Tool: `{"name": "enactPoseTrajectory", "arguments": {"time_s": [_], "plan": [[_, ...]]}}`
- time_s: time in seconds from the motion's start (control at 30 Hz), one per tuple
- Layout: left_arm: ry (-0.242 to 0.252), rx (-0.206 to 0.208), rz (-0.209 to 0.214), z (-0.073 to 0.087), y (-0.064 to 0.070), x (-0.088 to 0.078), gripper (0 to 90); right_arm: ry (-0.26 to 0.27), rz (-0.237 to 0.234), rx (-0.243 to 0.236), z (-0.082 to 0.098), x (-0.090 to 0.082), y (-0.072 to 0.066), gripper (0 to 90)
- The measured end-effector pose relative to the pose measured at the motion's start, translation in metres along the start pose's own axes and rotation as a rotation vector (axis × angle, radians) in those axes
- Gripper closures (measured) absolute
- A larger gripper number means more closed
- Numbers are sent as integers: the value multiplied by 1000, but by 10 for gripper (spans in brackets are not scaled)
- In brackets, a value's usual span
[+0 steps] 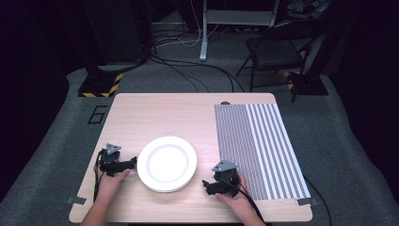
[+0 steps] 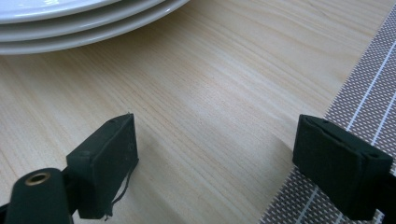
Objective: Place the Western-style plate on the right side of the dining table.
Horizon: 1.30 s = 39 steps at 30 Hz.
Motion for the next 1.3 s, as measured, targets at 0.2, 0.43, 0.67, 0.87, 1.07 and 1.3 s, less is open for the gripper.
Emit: {"name": "enactPoseTrajectory", "arguments": {"time_s": [0.2,0.43,0.67,0.87,1.07,1.3], "plan": [[-2,0,1,0,0,0,145,-3,0,-1,0,0,0,130],[-1,-5,-1,0,1,1,140,-3,-1,-1,0,0,0,129],[4,-15,0,-1,1,1,141,-2,-2,3,0,0,0,125],[2,-18,-3,-1,1,1,142,-1,-3,5,0,1,-1,122],[-2,-14,-10,-1,0,1,152,1,3,12,0,0,-1,137],[-29,-49,-24,-1,-4,-5,298,4,20,32,-1,-4,-1,252]]}}
Point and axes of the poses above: each handheld gripper's, and its own axes: x roughly forward along the jaws, z roughly out of its underside, y roughly to its right, the point moved 8 cm from there along x, roughly forward along the jaws, and after that the axes turned 14 degrees about -z, right-handed, at the moved point
